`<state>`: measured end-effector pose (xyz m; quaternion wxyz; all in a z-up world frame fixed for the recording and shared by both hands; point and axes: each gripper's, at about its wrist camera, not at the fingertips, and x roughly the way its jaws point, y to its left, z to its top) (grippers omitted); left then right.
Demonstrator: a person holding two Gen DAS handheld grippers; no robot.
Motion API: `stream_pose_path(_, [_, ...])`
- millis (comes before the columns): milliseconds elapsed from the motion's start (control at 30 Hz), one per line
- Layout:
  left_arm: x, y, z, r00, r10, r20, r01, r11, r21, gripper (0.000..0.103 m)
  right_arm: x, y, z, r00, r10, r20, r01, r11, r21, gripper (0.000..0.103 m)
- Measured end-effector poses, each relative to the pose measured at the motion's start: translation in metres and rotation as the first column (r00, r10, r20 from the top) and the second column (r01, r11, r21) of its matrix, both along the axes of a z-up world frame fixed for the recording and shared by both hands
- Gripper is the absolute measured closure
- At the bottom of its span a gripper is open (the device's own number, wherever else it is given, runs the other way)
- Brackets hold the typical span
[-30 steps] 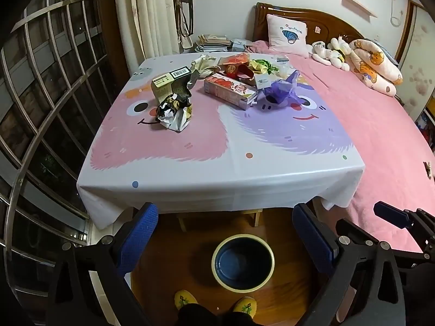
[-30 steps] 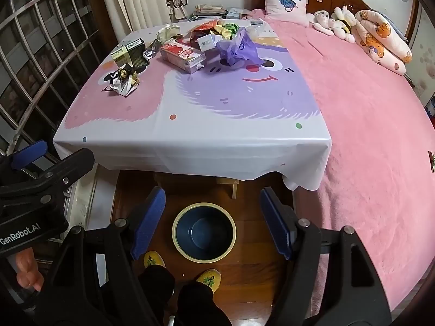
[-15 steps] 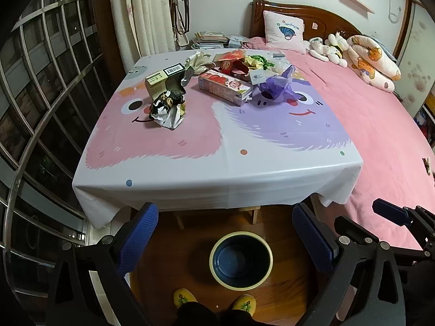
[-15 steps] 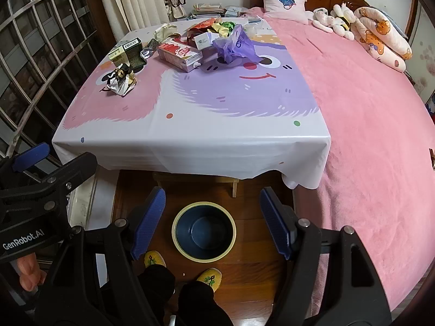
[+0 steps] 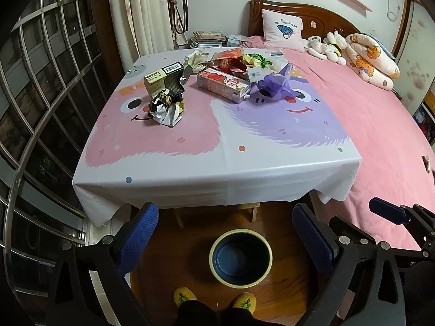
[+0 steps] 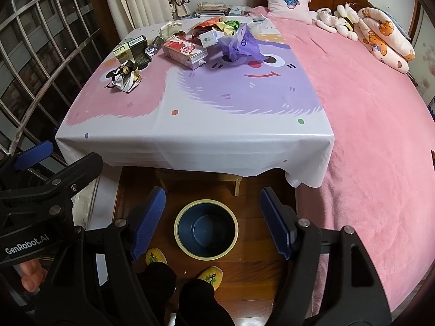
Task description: Collect trash
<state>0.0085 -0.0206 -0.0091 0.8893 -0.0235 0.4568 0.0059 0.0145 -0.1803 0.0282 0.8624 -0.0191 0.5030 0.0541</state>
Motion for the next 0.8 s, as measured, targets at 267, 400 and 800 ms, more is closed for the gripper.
stream_pose_path(267, [-0.001,0.000,0.000,1.000,-0.001,0.001,0.001,1.000,0.002,0.002,-0.001,0.002,0.000,1.000,0.000,-0.001,0.000,1.000,-0.002,0.033])
stream_pose_path(400, [-0.007,0.001,0.000,1.000,-0.001,0.001,0.001,1.000,0.004,0.002,-0.001,0.001,0.000,1.000,0.001,-0.002,-0.001,1.000,0.000,0.033])
stream_pose_path(800, [-0.009,0.000,-0.001,1.000,-0.001,0.000,0.001,1.000,0.002,0.002,0.000,0.002,-0.001,1.000,0.002,-0.004,-0.002,1.000,0.000,0.033])
